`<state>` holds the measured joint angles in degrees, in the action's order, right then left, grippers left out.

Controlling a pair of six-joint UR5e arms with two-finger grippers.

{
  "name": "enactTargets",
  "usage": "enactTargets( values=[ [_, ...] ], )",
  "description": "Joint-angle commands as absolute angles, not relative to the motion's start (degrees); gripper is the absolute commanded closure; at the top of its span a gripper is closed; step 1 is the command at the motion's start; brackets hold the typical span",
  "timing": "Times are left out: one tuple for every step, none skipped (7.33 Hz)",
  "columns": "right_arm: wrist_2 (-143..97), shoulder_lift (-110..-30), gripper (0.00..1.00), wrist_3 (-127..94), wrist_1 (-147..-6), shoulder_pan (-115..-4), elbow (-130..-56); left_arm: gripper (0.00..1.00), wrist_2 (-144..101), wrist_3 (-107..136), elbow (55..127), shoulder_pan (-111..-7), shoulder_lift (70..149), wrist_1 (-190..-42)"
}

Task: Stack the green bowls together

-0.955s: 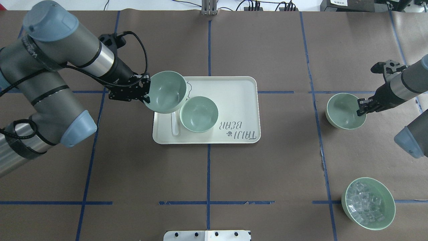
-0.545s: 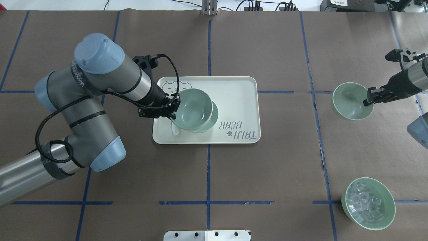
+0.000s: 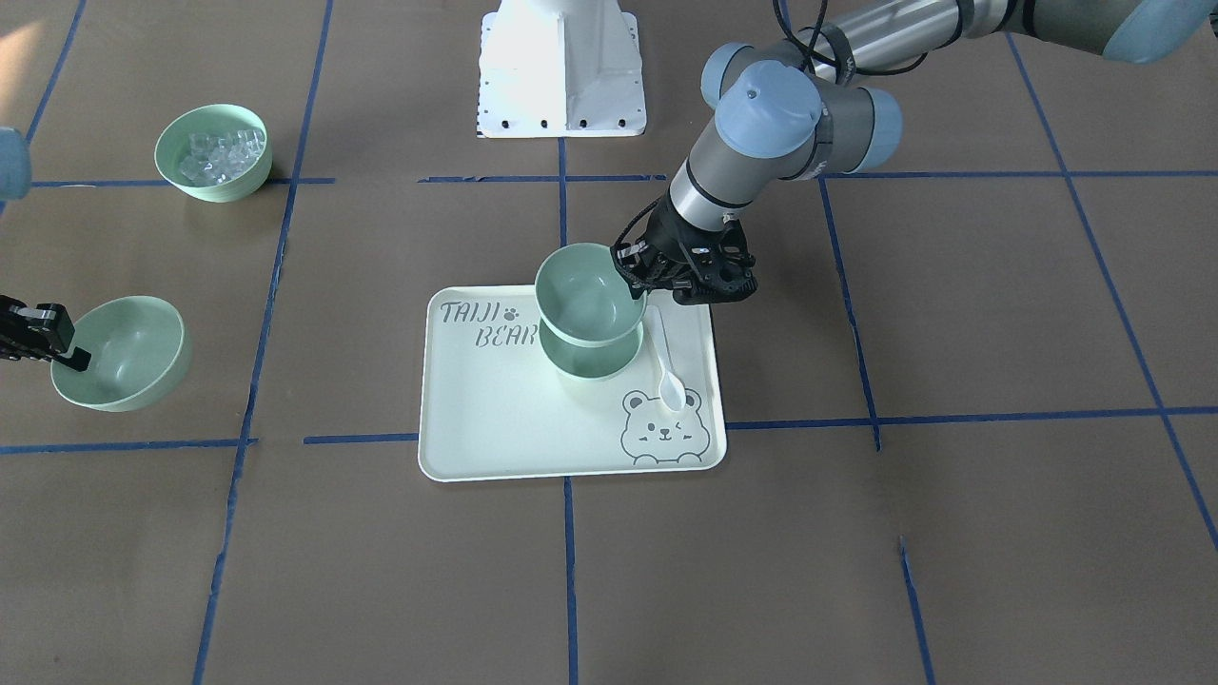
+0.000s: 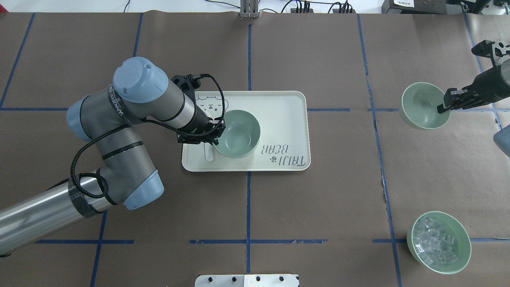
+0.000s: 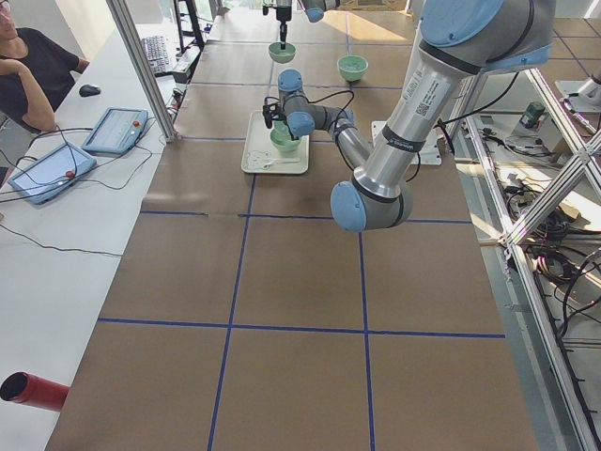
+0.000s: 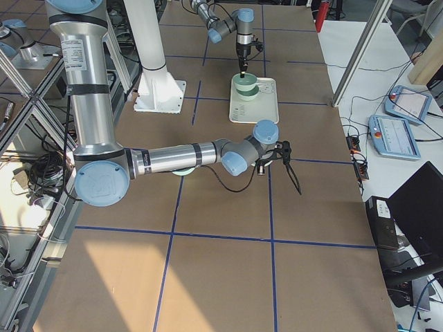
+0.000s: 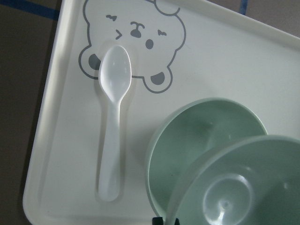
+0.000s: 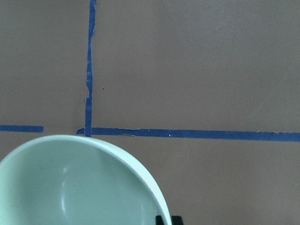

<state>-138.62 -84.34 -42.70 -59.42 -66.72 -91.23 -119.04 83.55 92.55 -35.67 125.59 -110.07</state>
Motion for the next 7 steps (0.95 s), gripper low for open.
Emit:
enactTargets(
  values=[
    [-138.69,-84.11,1.00,-42.71,-59.41,-66.80,-91.23,1.00,-118.65,83.41,91.93,-35.68,125.51,-110.65],
    [-138.69,-83.94,1.00,-42.80,-59.41,-66.80,-91.23,0.01,-118.65,83.32,92.02,-35.68,125.16,-111.61],
    [-138.78,-83.41,1.00,-43.32,-59.41,-66.80,-91.40,0.00,-118.30,83.58,92.46,-35.68,125.24,-113.36],
    [-138.69,-83.41,1.00,-43.42,-59.41,-66.80,-92.10,0.00,-118.21,83.41,92.46,-35.77,125.07,-113.38],
    [-138.69,-82.80,1.00,-43.50,-59.68,-66.80,-93.68,0.00,-118.39,83.41,92.98,-36.90,124.98,-113.12],
    [-139.91,-80.79,1.00,-44.64,-59.85,-66.27,-93.87,0.00,-119.00,83.06,94.12,-39.96,124.72,-112.25],
    [-140.70,-77.47,1.00,-47.78,-59.94,-64.62,-93.87,0.00,-121.01,82.53,95.44,-41.90,123.85,-109.97]
  ],
)
